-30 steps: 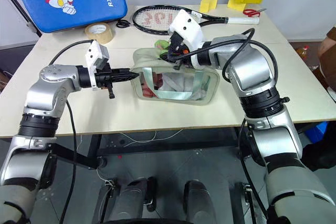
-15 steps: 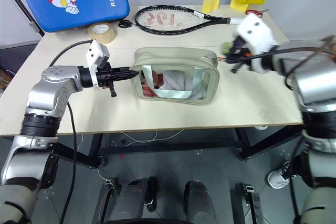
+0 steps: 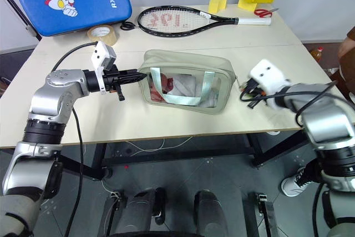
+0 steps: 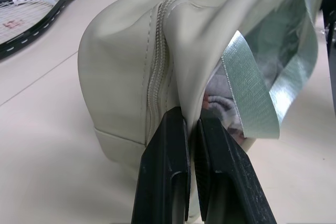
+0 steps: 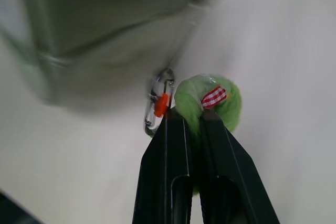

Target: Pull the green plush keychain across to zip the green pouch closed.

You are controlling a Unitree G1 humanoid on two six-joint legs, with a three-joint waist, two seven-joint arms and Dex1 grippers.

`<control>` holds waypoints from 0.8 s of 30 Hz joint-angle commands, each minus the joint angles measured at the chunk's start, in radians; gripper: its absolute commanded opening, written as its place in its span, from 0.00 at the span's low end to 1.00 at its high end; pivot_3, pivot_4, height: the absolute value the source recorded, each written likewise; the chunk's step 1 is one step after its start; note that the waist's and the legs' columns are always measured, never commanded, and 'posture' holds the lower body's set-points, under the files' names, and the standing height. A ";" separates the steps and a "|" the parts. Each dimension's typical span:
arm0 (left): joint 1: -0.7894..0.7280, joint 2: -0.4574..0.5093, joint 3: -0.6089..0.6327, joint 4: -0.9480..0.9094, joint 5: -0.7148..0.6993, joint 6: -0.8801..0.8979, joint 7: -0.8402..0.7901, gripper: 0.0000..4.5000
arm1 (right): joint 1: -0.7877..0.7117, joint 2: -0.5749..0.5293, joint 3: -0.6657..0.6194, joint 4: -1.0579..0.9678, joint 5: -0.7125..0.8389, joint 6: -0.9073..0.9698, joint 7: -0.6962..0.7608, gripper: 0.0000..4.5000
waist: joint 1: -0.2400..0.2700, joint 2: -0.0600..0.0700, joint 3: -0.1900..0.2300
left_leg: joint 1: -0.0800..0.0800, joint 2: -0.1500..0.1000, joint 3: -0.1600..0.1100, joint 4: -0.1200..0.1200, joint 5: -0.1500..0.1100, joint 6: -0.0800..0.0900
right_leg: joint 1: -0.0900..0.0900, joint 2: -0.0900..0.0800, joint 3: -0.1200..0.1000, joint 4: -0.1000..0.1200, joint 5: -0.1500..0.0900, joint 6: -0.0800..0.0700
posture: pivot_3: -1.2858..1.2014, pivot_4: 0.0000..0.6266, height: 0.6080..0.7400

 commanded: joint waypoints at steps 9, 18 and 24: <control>0.016 0.020 0.032 -0.056 -0.027 0.017 0.022 0.00 | -0.111 0.037 -0.095 0.078 0.014 0.038 -0.033 0.16 | 0.002 0.000 0.000 | 0.000 0.000 0.000 0.000 0.000 0.000 | 0.000 0.000 0.000 0.000 0.000 0.000 | 0.52 0.24 1.00; 0.042 0.029 0.040 -0.111 -0.063 0.069 0.020 0.00 | -0.178 0.008 -0.282 0.013 0.113 0.125 -0.031 0.99 | 0.004 0.000 0.000 | 0.000 0.000 0.000 0.000 0.000 0.000 | 0.000 -0.001 0.000 0.000 0.000 0.000 | 0.52 0.24 1.00; 0.051 0.083 0.062 -0.151 -0.118 0.149 -0.032 0.56 | -0.119 -0.049 -0.406 -0.036 0.202 0.134 0.020 1.00 | 0.002 0.000 0.000 | 0.000 0.000 -0.001 0.000 0.000 0.000 | 0.000 -0.001 0.000 0.000 0.000 0.000 | 0.52 0.24 1.00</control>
